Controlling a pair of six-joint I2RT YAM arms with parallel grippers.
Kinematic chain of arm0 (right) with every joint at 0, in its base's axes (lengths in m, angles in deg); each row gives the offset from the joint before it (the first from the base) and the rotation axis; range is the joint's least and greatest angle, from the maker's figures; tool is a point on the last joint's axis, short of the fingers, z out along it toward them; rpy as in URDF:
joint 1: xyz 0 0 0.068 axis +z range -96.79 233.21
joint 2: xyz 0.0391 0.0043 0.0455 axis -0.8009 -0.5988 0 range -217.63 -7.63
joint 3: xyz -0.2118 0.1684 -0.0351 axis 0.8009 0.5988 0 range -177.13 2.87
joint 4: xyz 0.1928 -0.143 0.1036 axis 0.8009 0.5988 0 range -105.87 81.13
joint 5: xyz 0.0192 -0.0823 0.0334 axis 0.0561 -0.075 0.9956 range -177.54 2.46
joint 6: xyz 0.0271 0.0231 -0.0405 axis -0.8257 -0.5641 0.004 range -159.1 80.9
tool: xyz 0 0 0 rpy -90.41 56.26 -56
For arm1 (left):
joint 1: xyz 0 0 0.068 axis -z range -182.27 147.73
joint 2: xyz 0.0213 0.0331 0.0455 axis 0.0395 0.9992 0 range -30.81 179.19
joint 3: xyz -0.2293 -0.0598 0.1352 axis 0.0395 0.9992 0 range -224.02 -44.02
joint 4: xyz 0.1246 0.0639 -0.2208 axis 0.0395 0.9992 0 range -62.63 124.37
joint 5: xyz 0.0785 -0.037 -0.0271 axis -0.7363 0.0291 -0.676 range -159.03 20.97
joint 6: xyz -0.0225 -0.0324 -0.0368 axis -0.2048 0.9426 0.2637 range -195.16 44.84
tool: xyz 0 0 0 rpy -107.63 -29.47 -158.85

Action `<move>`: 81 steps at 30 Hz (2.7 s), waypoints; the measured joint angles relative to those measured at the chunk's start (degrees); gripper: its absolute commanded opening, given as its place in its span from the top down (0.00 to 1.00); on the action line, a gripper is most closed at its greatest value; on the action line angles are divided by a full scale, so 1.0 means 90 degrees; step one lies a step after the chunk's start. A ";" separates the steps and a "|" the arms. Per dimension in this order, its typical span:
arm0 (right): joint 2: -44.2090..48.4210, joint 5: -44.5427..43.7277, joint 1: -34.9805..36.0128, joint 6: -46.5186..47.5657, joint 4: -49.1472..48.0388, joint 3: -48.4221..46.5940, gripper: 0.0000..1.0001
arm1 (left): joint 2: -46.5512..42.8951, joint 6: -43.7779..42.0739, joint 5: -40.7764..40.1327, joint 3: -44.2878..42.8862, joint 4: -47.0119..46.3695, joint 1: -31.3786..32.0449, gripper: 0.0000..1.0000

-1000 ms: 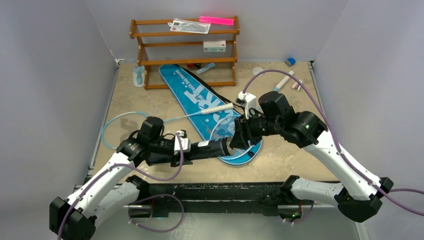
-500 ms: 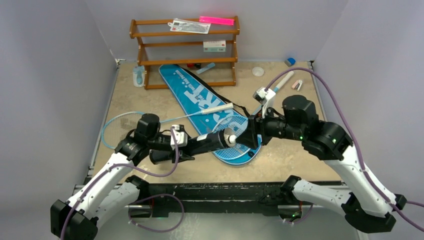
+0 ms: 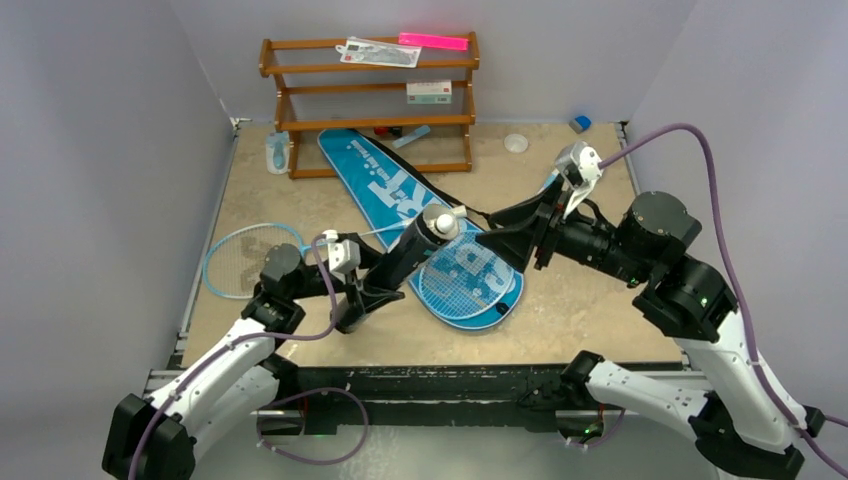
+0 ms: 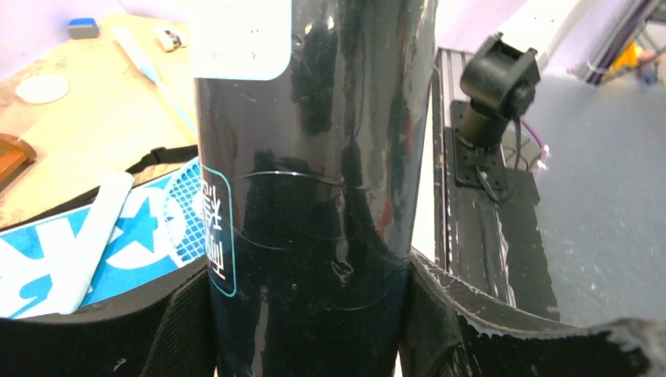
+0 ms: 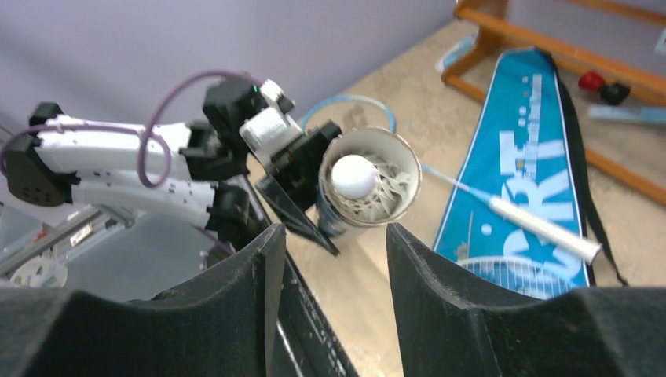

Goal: Pack up the badminton gear
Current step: Place the shuttlecock at the shuttle tube.

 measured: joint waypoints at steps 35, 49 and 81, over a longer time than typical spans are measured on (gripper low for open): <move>-0.1406 0.0374 0.0000 0.0085 -0.1868 -0.0308 0.78 | 0.1304 0.1702 -0.1100 0.0865 -0.4204 0.0265 0.62; -0.1542 0.0874 0.0000 0.0075 -0.2057 -0.0308 0.71 | 0.1319 0.1702 -0.1098 0.0865 -0.4197 0.0352 0.62; -0.1851 0.0165 0.0000 0.0313 -0.1651 -0.0350 0.83 | 0.1251 0.1707 -0.0954 0.0884 -0.4121 0.0427 0.62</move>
